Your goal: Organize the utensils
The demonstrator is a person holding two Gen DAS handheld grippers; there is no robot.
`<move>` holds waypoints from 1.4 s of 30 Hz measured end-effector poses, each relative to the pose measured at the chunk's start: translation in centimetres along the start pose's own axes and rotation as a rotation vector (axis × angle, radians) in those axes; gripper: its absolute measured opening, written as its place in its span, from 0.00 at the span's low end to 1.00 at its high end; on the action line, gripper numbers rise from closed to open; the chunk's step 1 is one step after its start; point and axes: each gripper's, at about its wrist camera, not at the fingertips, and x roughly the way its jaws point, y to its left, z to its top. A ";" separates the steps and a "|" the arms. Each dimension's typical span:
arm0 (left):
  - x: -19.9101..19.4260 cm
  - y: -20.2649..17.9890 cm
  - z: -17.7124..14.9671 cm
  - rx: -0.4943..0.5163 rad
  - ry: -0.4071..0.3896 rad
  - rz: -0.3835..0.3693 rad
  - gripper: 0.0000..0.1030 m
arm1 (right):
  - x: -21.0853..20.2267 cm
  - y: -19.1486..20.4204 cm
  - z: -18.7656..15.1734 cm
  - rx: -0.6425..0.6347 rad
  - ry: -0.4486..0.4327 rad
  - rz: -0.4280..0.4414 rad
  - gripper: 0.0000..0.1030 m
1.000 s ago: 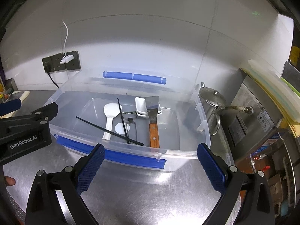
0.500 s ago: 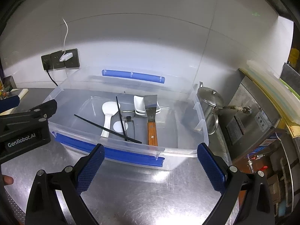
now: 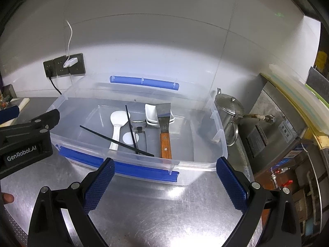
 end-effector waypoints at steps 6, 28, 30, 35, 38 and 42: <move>-0.1 0.1 -0.1 -0.002 -0.002 0.000 0.93 | -0.2 -0.2 0.0 0.005 -0.008 -0.008 0.95; -0.1 0.1 0.0 0.007 0.000 0.002 0.93 | -0.3 -0.3 0.1 0.000 -0.005 -0.012 0.95; -0.1 0.1 0.0 0.007 -0.002 0.003 0.93 | -0.3 -0.3 0.1 0.000 -0.007 -0.012 0.95; -0.1 0.2 0.0 0.008 -0.001 0.005 0.93 | -0.4 -0.4 0.0 0.001 -0.006 -0.015 0.95; -0.1 0.1 -0.1 0.009 -0.002 0.005 0.93 | -0.3 -0.4 0.1 0.001 -0.004 -0.017 0.95; -0.1 0.1 -0.1 0.010 0.001 0.003 0.93 | -0.3 -0.5 0.1 -0.001 -0.003 -0.019 0.95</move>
